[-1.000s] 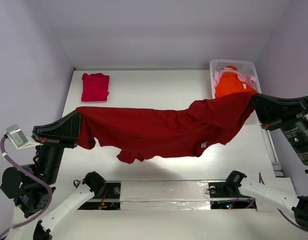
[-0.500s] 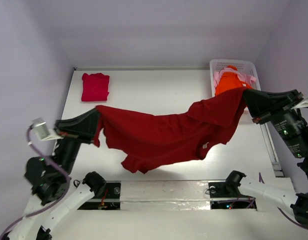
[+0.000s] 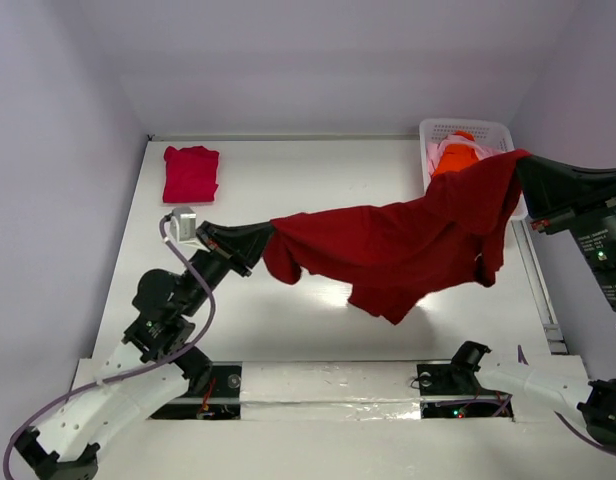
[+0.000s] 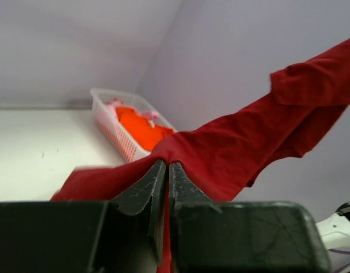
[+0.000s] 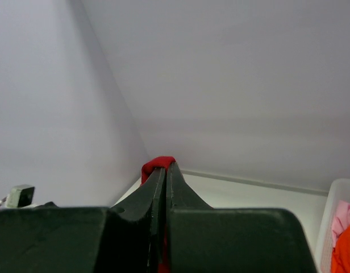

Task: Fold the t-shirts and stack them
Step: Flatten the tshirt out

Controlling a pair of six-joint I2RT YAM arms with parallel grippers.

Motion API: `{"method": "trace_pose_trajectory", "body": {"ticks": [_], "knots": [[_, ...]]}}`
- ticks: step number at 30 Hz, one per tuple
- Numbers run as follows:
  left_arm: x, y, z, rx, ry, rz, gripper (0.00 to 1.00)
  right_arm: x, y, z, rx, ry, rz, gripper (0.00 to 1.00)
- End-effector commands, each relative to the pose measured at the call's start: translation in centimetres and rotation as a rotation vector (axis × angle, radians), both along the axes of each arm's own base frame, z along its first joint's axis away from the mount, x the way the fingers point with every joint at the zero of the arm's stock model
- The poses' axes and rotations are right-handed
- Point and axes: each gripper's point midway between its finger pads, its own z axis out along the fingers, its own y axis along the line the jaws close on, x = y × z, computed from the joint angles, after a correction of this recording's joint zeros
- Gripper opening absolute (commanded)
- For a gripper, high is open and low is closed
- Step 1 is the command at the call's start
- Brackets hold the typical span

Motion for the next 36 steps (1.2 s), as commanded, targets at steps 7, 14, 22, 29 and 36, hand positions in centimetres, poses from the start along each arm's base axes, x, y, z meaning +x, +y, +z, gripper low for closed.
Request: {"method": "trace_pose_trajectory", "body": {"ticks": [7, 14, 22, 29, 36], "knots": [[-4.1, 3.2, 9.1, -0.123, -0.220, 0.006, 0.00, 0.1, -0.6, 1.6, 0.030, -0.027, -0.027, 0.00], [-5.7, 3.4, 9.9, -0.138, -0.219, -0.052, 0.00, -1.5, -1.9, 2.7, 0.075, -0.042, -0.005, 0.00], [-8.0, 4.4, 11.9, -0.139, -0.232, -0.089, 0.00, -1.9, 0.0, 0.8, 0.063, 0.059, 0.099, 0.00], [-5.8, 4.8, 7.3, -0.098, -0.080, -0.004, 0.00, 1.2, 2.6, -7.9, -0.027, 0.278, 0.055, 0.00], [-3.5, 4.6, 5.1, -0.081, -0.012, 0.067, 0.00, 2.9, 4.1, -11.8, -0.038, 0.356, 0.029, 0.00]]}}
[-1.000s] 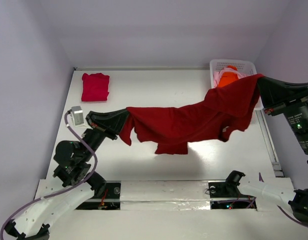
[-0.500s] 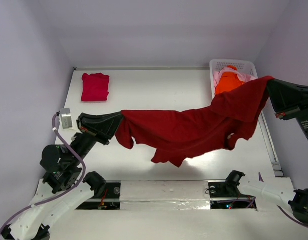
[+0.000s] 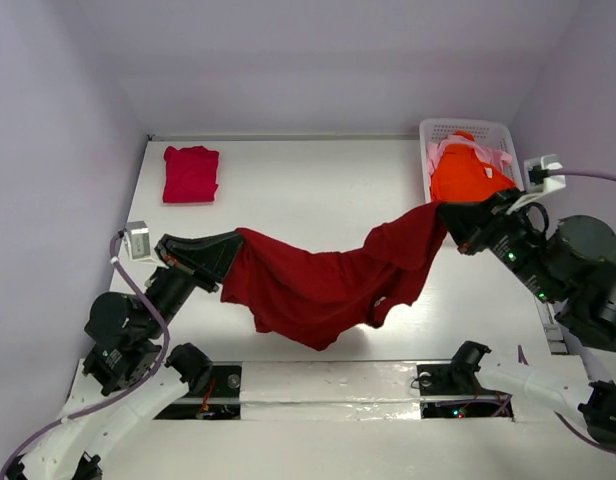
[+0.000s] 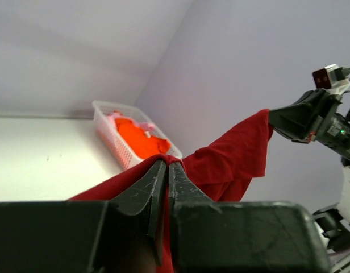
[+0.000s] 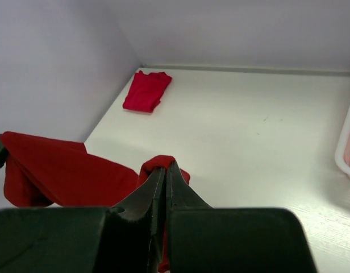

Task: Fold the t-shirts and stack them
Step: Flatten the tshirt out

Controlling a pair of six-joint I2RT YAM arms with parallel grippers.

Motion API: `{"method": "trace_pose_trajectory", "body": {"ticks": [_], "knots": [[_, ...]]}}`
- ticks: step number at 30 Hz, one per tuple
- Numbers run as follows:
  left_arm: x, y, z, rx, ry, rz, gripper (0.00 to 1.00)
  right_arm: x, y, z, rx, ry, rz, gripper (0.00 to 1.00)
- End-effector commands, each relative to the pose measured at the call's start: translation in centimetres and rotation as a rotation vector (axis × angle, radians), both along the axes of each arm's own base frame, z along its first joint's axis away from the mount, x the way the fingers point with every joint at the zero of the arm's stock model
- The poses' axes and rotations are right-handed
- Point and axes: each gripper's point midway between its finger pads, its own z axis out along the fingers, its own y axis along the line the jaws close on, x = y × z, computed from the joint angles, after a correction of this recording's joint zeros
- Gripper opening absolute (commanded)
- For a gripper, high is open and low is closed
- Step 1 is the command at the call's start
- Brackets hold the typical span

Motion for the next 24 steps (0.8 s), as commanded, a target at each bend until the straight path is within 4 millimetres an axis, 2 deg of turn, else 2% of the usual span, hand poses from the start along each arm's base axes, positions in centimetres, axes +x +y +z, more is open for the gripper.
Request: {"method": "trace_pose_trajectory", "body": {"ticks": [1, 5, 8, 11, 14, 15, 18, 19, 24], "knots": [[1.6, -0.1, 0.1, -0.015, 0.010, 0.048, 0.00, 0.5, 0.0, 0.7, 0.070, -0.010, -0.032, 0.00], [3.4, -1.2, -0.9, -0.001, 0.038, 0.061, 0.00, 1.8, 1.0, -0.6, 0.035, 0.012, -0.051, 0.00], [3.2, -2.3, -0.7, 0.004, 0.021, 0.010, 0.00, 2.1, 1.4, -0.5, 0.031, 0.001, -0.045, 0.00], [3.0, -2.3, 0.0, -0.009, -0.010, 0.005, 0.00, 2.4, 1.3, -0.2, 0.028, -0.020, -0.060, 0.00], [2.4, -2.0, 1.1, -0.030, -0.047, -0.002, 0.00, 2.2, 0.7, 1.6, 0.034, -0.072, -0.066, 0.00], [2.4, -1.8, 1.4, -0.027, -0.058, 0.007, 0.00, 1.6, -0.1, 3.6, 0.062, -0.109, -0.070, 0.00], [1.9, -1.2, 3.4, -0.020, -0.095, 0.022, 0.00, 0.7, -1.4, 6.6, 0.087, -0.166, -0.079, 0.00], [1.4, -0.9, 4.7, -0.033, -0.119, 0.025, 0.00, 0.0, -2.3, 8.4, 0.116, -0.198, -0.083, 0.00], [0.3, -0.3, 7.1, -0.040, -0.174, 0.015, 0.00, -1.3, -3.7, 11.1, 0.141, -0.251, -0.083, 0.00]]}}
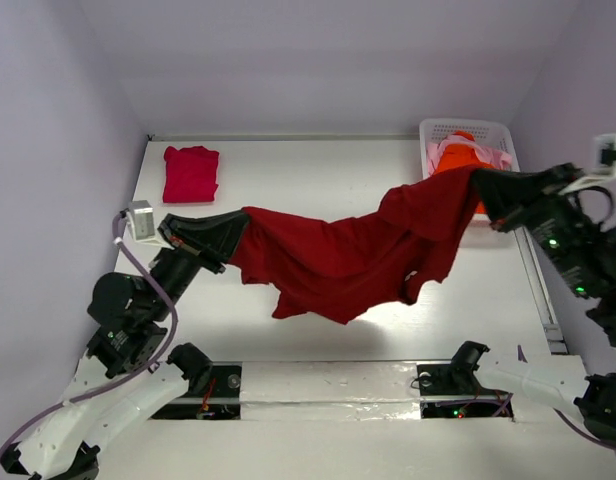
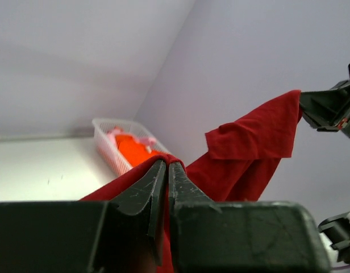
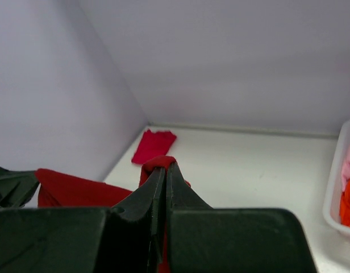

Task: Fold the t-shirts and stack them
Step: Flatten the tshirt out

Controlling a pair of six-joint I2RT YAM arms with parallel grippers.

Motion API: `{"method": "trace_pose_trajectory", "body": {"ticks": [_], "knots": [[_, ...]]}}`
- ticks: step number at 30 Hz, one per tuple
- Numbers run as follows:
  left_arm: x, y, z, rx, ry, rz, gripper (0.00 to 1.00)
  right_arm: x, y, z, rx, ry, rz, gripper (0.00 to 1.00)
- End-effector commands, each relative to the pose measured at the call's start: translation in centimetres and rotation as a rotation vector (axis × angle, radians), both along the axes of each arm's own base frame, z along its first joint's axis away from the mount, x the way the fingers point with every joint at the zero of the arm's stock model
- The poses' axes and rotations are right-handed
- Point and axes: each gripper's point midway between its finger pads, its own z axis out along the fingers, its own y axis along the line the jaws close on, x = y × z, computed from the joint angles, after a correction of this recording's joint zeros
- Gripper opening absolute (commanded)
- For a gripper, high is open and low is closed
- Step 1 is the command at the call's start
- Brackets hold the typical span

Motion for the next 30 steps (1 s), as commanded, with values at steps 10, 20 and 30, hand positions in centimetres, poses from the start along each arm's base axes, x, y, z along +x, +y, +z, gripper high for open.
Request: {"method": "trace_pose_trajectory", "body": {"ticks": [10, 20, 30], "knots": [[-4.6, 2.2, 8.1, -0.099, -0.218, -0.053, 0.00, -5.5, -5.4, 7.4, 0.150, -0.200, 0.032, 0.00], [-7.8, 3.7, 10.4, -0.149, -0.293, -0.103, 0.00, -9.8, -7.7, 9.2, 0.233, -0.289, 0.124, 0.00], [-10.2, 5.6, 11.7, -0.184, -0.335, -0.100, 0.00, -12.9, -11.3, 8.4, 0.298, -0.306, 0.129, 0.00]]}}
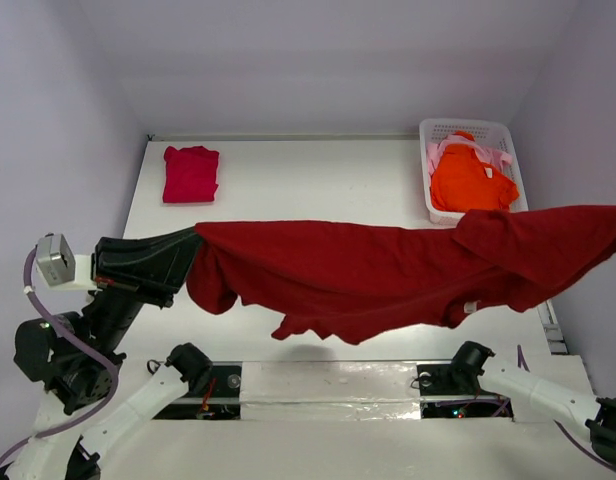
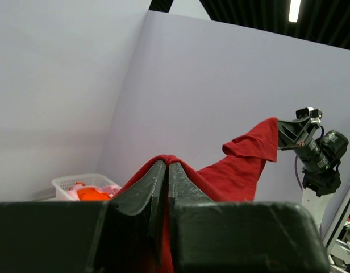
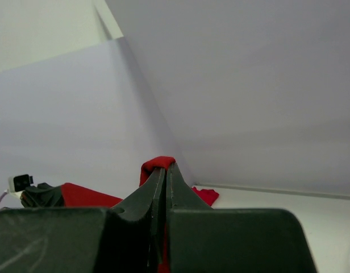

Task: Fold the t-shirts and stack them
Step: Flatten the tshirt out

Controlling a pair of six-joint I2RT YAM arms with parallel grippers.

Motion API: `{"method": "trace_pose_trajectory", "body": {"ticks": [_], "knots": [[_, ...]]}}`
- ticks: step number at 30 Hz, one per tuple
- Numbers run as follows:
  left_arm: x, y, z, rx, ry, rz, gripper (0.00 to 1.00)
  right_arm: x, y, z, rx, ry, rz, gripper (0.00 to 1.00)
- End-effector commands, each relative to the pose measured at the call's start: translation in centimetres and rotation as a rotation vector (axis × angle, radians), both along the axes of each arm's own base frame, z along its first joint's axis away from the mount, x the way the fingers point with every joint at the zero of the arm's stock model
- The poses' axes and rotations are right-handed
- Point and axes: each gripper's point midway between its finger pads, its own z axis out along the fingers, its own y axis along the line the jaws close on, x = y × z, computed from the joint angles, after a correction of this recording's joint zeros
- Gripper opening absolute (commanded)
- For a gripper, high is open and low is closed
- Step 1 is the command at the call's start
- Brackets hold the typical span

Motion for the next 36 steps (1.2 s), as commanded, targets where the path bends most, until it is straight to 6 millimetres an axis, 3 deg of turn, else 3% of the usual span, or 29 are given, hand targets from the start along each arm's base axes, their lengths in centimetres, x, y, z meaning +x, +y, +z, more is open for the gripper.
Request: {"method": "trace_pose_trajectory", "body": {"ticks": [1, 3, 8, 14, 17, 22, 28, 36], "knots": [[-1.6, 1.4, 2.2, -0.059, -0.062, 0.002, 0.00, -0.3, 0.2, 0.2, 0.011, 0.000, 0.029, 0.00], [-0.9, 1.3, 1.7, -0.051, -0.042, 0.020, 0.00, 0.6, 0.7, -0.4, -0.012, 0.036, 0.014, 0.00], [2.0, -0.3, -0.9, -0.023, 0.042, 0.041, 0.00, 5.3, 3.7, -3.2, -0.109, 0.171, -0.077, 0.00], [5.5, -1.8, -4.2, 0.011, 0.136, 0.094, 0.00, 8.8, 6.5, -5.8, -0.168, 0.264, -0.120, 0.00], [7.1, -2.5, -5.7, 0.031, 0.176, 0.121, 0.00, 11.1, 8.4, -8.0, -0.231, 0.332, -0.150, 0.00], [9.1, -3.6, -8.3, 0.063, 0.236, 0.137, 0.00, 15.4, 12.8, -13.2, -0.369, 0.447, -0.180, 0.00], [11.4, -4.2, -11.7, 0.091, 0.314, 0.190, 0.00, 17.6, 15.7, -17.3, -0.407, 0.512, -0.169, 0.00], [12.9, -4.6, -14.4, 0.119, 0.359, 0.226, 0.00, 20.5, 19.6, -26.0, -0.553, 0.660, -0.169, 0.00]]}}
